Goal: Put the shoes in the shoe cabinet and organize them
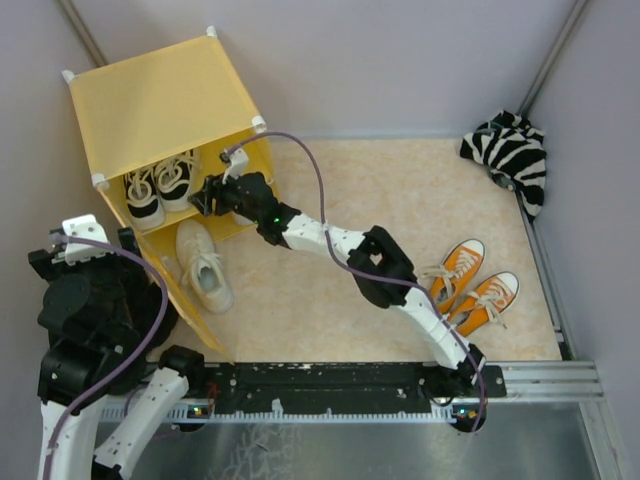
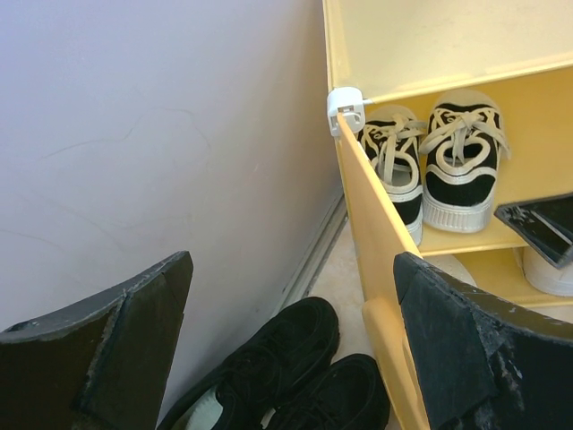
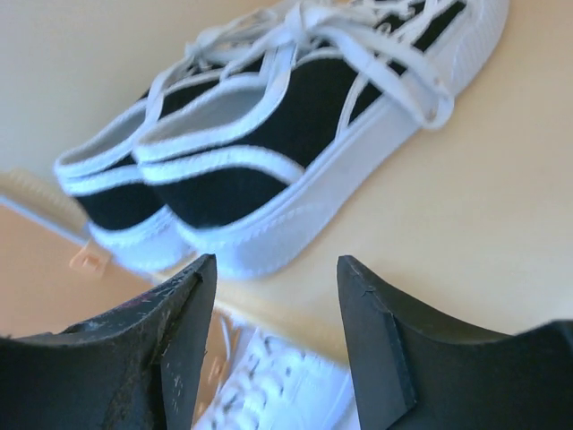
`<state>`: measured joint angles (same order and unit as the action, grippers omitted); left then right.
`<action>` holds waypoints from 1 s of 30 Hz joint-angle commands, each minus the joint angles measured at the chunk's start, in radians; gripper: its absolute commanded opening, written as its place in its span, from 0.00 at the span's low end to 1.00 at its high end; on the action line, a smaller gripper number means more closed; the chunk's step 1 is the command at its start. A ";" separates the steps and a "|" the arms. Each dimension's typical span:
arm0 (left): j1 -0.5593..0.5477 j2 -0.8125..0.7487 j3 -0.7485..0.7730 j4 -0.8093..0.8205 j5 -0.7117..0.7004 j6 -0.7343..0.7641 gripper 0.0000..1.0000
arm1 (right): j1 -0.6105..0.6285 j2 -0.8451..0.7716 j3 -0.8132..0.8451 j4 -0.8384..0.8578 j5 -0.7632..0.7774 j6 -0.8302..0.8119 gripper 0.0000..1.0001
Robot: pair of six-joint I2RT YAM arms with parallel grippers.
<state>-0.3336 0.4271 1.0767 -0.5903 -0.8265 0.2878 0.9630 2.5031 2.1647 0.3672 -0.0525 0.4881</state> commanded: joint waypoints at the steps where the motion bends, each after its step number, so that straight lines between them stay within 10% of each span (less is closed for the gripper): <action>1: -0.009 -0.025 -0.021 0.027 -0.002 -0.008 0.99 | 0.023 -0.244 -0.228 0.124 0.026 -0.025 0.58; 11: -0.016 -0.053 -0.026 0.061 0.014 -0.045 0.99 | 0.031 -0.613 -0.560 -0.074 0.114 -0.089 0.61; 18: -0.018 -0.033 0.023 0.082 0.056 -0.075 0.99 | 0.011 -0.913 -0.822 -0.499 0.521 -0.146 0.86; 22: -0.017 -0.012 0.032 0.087 0.115 -0.097 0.99 | -0.083 -1.022 -0.889 -0.973 0.721 0.046 0.98; 30: -0.022 0.022 0.026 0.076 0.269 -0.168 0.99 | -0.364 -1.212 -1.036 -1.500 0.576 0.453 0.98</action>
<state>-0.3477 0.4408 1.0889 -0.5308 -0.6586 0.1757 0.6598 1.4128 1.1709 -0.7879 0.5106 0.7124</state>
